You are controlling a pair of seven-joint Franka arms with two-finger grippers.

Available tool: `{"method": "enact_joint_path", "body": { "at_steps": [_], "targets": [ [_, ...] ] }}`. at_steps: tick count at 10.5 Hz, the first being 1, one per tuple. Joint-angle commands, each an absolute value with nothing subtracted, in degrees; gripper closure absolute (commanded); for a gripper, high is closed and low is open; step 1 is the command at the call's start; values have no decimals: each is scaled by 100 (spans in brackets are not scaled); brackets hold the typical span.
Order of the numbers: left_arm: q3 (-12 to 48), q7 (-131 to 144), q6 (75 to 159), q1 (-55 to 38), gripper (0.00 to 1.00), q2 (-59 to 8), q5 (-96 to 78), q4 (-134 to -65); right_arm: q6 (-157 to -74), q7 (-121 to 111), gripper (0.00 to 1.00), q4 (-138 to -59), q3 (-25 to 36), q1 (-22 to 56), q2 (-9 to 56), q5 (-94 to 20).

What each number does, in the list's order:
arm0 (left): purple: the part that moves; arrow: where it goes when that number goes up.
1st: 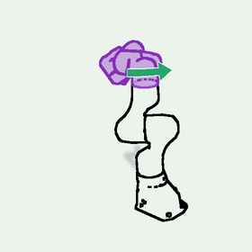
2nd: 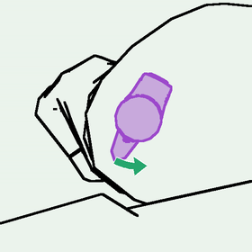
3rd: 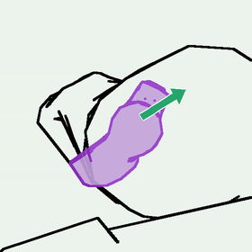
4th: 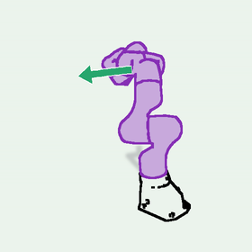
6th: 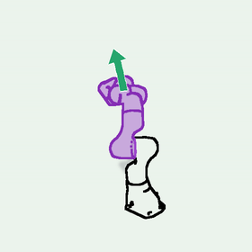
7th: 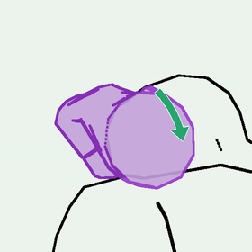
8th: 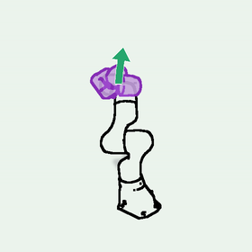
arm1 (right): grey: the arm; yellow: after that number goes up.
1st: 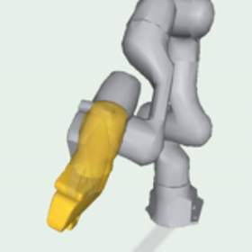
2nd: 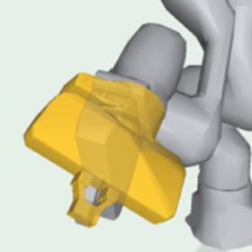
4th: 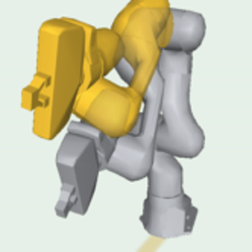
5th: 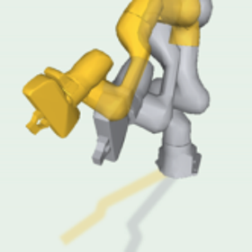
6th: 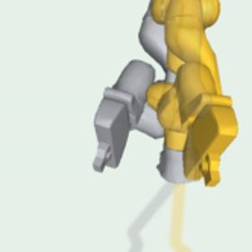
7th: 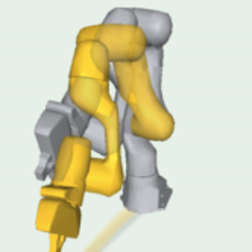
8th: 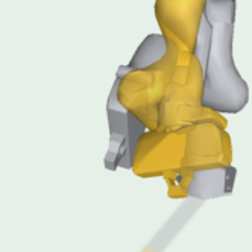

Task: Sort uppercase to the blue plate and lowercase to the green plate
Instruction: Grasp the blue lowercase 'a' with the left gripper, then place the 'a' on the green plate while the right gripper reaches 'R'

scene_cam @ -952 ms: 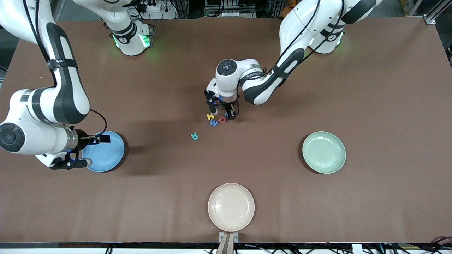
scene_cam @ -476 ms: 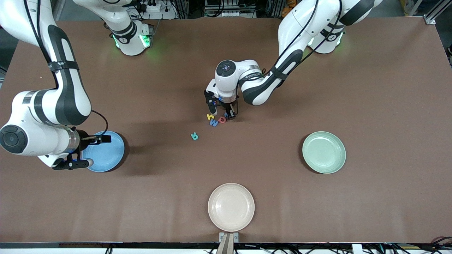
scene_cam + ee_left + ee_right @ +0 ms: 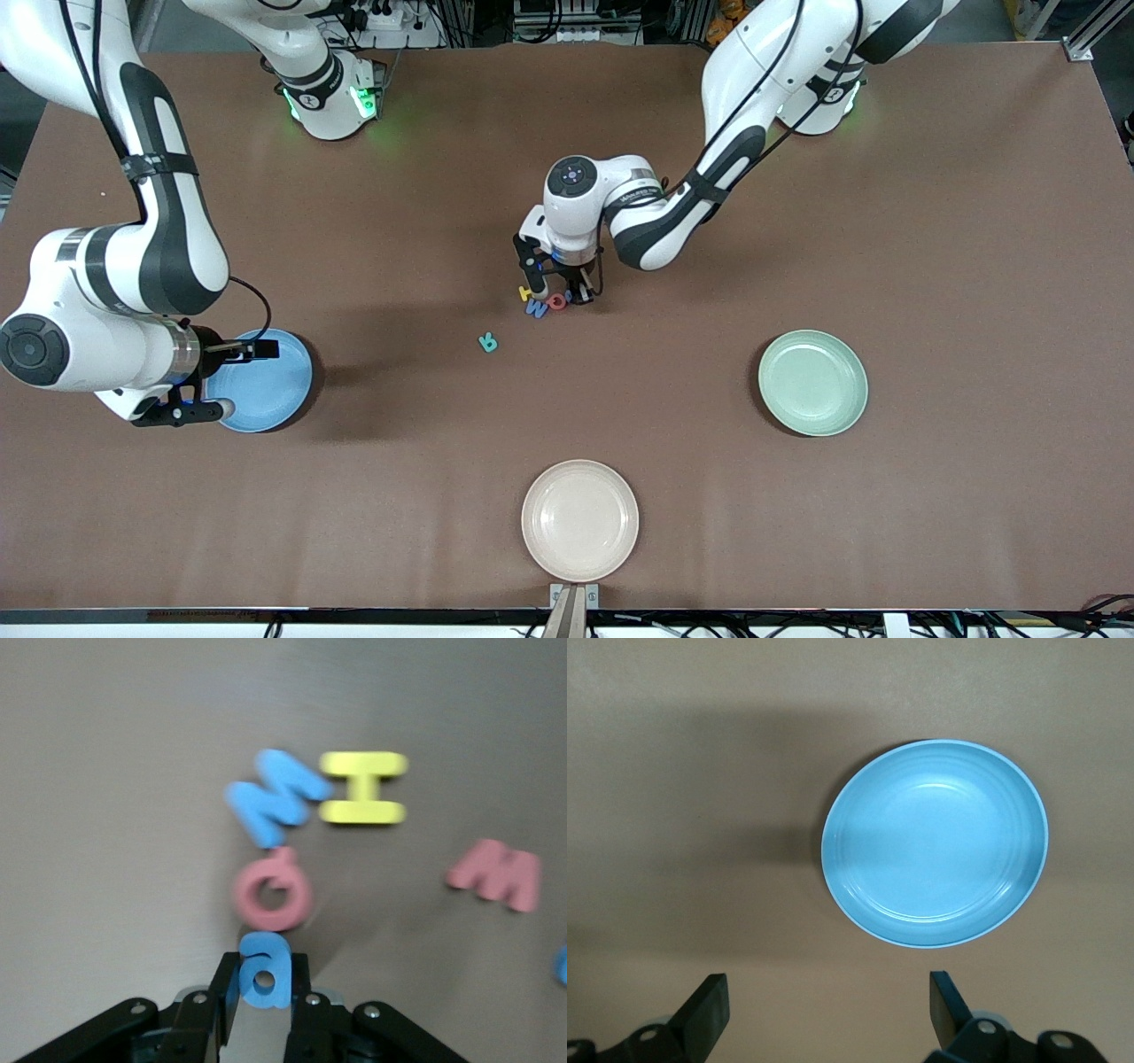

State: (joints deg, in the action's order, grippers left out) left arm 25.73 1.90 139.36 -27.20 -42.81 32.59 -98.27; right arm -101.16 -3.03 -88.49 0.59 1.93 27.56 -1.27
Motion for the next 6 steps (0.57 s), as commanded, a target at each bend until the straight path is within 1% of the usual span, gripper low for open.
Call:
{"method": "enact_joint_path", "body": {
  "at_steps": [1, 3, 5, 6],
  "targets": [
    [2637, 167, 13799, -2095, 100, -3169, 2843, -10517, -10125, -334, 0, -8851, 9, 219, 2742, -220],
    [2637, 114, 13537, -1524, 100, -2342, 2191, -11028, -10212, -308, 0, -8728, -9, 691, 2742, -255],
    [2637, 45, 13002, -838, 100, -1953, 2109, -11144, -10300, -316, 0, -8666, -9, 948, 2742, -281],
    [2611, -200, 12825, -504, 100, -1890, 2092, -11145, -10510, -360, 0, -8675, -26, 1080, 2751, -299]
  ]
}}
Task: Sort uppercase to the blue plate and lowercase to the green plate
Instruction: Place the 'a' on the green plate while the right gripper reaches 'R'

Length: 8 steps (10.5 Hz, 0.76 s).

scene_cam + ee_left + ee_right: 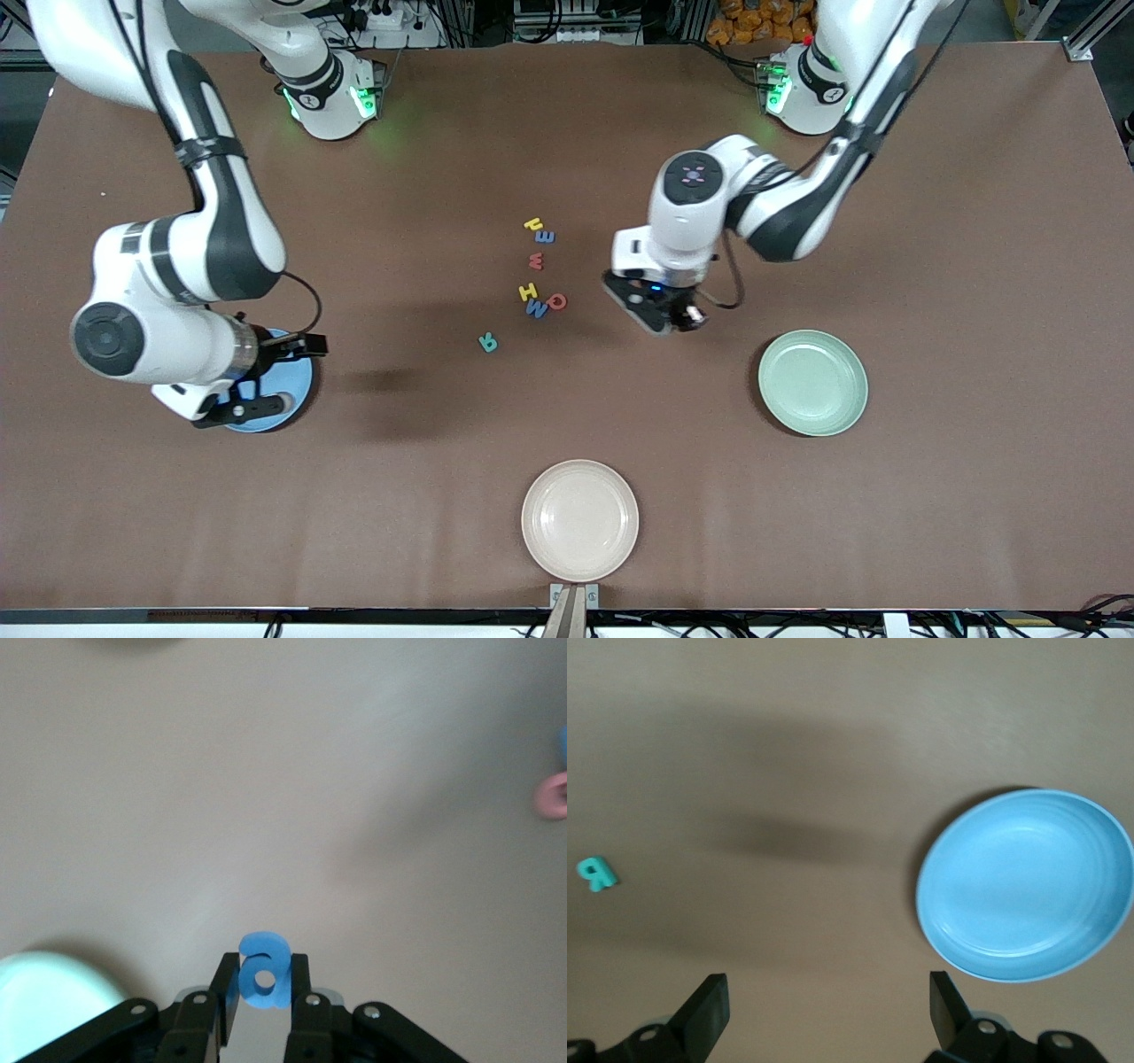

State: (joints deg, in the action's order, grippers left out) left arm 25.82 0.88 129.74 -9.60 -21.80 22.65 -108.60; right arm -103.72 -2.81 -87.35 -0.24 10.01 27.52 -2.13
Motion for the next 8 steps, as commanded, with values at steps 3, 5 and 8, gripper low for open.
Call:
{"method": "enact_joint_path", "body": {
  "at_steps": [3, 5, 8],
  "targets": [
    [2157, -475, 12858, 132, 100, -2240, 1969, -11241, -10853, -544, 0, -8675, -44, 1799, 3144, -761],
    [1821, -483, 12867, 141, 100, -2294, 1890, -11232, -11755, -738, 0, -8692, -35, 2309, 3522, -1028],
    [1319, -483, 13103, 132, 87, -2837, 1529, -10996, -12733, -694, 0, -8762, -18, 2785, 4059, -967]
  ]
}}
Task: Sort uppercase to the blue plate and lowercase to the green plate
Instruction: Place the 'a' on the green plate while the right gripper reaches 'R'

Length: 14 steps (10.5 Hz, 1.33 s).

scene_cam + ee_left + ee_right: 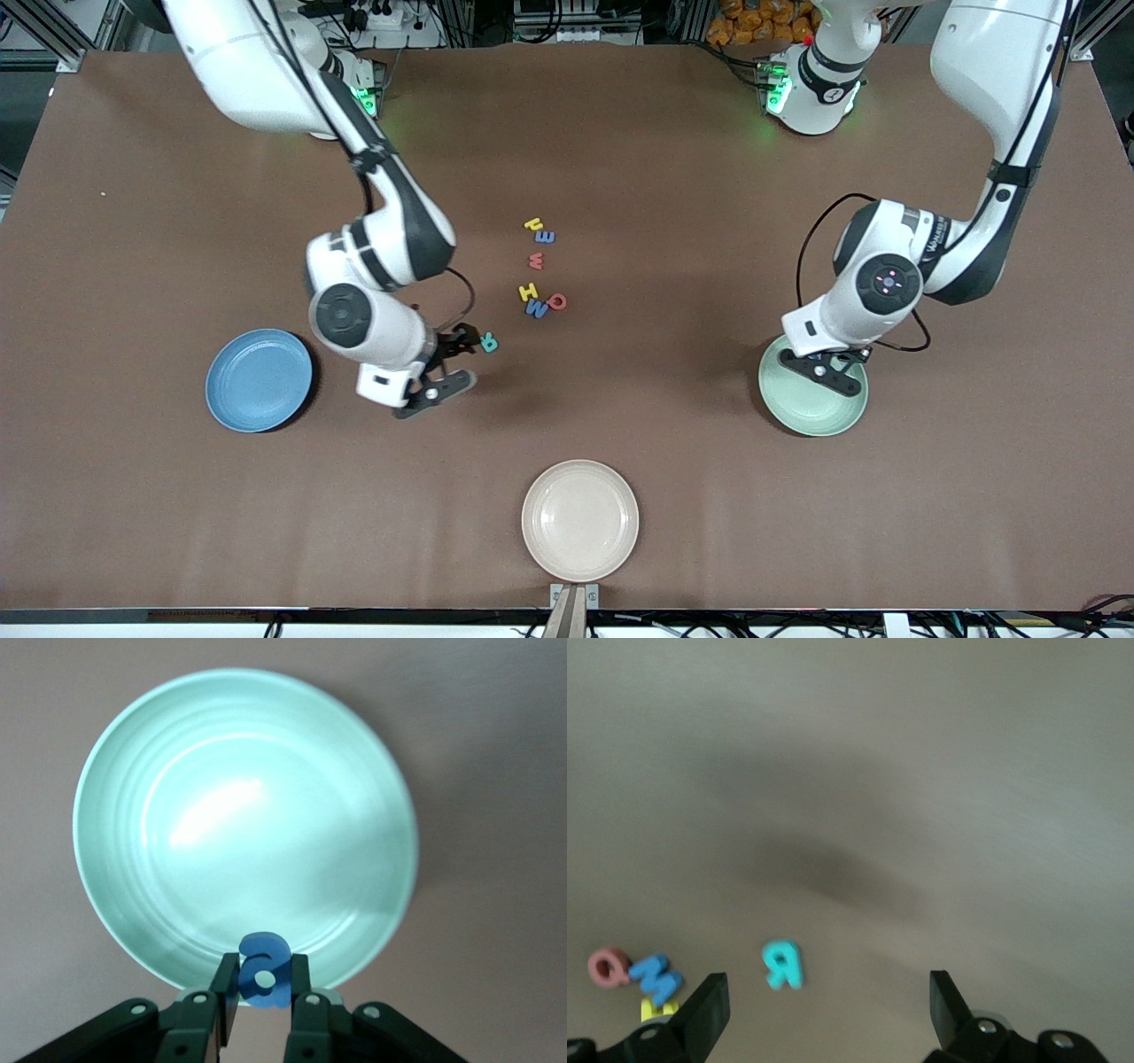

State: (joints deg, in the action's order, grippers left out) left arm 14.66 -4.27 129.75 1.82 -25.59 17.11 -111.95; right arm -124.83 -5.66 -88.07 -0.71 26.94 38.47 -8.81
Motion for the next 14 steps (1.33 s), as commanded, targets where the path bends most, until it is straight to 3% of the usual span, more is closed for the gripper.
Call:
{"method": "enact_joint_path", "body": {
  "at_steps": [1, 2, 6, 8, 14],
  "targets": [
    [1284, -475, 13139, 123, 34, -2935, 1521, -10908, -12814, -694, 0, -8806, -18, 2804, 4113, -967],
    [1283, -466, 13148, 123, 0, -2953, 1529, -10872, -12841, -686, 0, -8911, 0, 2917, 4113, -906],
    [1283, -151, 12991, -235, 0, -2516, 1538, -10863, -12902, -527, 0, -9324, 18, 3085, 4061, -677],
    [1353, 367, 12456, -683, 0, -2076, 1529, -10854, -13488, -492, 0, -9859, 9, 3172, 3991, -677],
    [2627, 2431, 11892, -1000, 0, -1933, 914, -10881, -13483, 554, 0, -9905, 184, 3683, 3946, -106]
  ]
}}
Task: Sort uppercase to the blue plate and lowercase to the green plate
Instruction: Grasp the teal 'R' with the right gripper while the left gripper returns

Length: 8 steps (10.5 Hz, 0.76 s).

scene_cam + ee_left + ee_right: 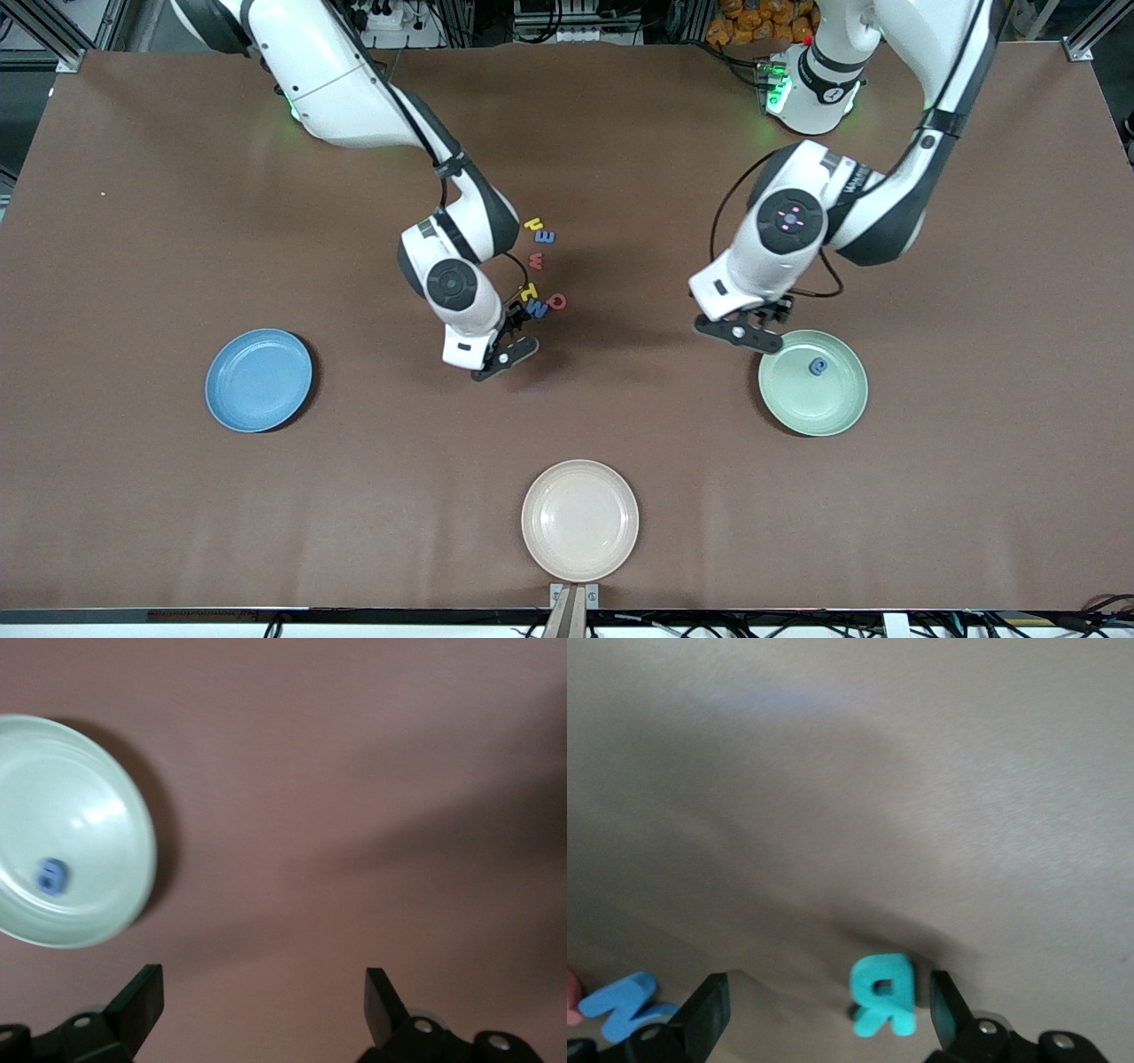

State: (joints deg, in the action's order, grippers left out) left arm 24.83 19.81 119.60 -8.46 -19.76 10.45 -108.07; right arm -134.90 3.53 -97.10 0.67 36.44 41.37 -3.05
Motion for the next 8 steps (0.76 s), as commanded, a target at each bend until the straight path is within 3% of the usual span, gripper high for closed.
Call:
{"method": "enact_joint_path", "body": {
  "at_steps": [1, 3, 8],
  "targets": [
    [2785, 2904, 11892, -1124, 0, -1977, 914, -10881, -13482, 510, 0, -9905, 202, 3657, 3911, -88],
    [3084, 3417, 11892, -1134, 0, -2048, 914, -10890, -13482, 475, 0, -9914, 307, 3647, 3902, -53],
    [3164, 3480, 11892, -1222, 0, -2092, 914, -10907, -13509, 501, 0, -9931, 308, 3603, 3937, -53]
  ]
}}
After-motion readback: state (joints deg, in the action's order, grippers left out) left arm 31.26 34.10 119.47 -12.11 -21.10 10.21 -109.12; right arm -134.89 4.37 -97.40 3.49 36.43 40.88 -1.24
